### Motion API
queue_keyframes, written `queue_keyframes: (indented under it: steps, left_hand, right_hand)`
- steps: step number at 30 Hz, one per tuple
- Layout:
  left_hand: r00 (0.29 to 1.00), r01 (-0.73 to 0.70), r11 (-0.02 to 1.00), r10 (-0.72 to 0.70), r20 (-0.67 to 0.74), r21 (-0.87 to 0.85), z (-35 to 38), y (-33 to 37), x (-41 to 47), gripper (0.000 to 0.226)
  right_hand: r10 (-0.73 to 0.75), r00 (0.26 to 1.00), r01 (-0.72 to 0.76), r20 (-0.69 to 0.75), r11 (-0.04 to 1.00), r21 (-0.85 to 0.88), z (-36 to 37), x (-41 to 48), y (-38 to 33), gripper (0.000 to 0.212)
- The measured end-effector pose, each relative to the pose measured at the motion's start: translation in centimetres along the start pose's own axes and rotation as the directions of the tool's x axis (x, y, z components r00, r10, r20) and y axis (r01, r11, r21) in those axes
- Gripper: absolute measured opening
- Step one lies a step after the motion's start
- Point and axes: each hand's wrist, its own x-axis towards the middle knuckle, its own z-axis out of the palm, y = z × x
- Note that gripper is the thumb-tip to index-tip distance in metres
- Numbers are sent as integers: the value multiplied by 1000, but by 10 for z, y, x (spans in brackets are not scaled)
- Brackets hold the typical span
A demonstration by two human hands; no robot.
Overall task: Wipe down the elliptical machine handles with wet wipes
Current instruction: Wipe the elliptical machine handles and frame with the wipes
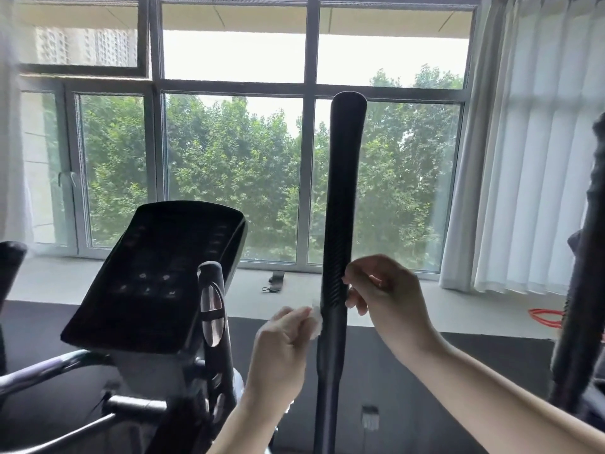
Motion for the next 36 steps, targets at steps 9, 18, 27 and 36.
queue_keyframes:
  steps: [9,18,27,36]
  left_hand:
    - [975,-141,990,143,-171,21,3,44,57,20]
    - [997,-2,993,10,-75,115,12,-9,-39,21]
    - [982,-63,998,59,-181,-18,11,28,30,18]
    - [997,43,984,-32,-66,175,5,-4,-31,26]
  right_hand:
    - [-11,1000,10,22,1000,3,1,6,-6,15]
    - [79,996,-79,35,997,-19,-1,-12,8,11]
    - [82,996,-81,35,997,-17,0,-11,2,10]
    - [163,984,-162,65,987,-17,-2,-31,11,15]
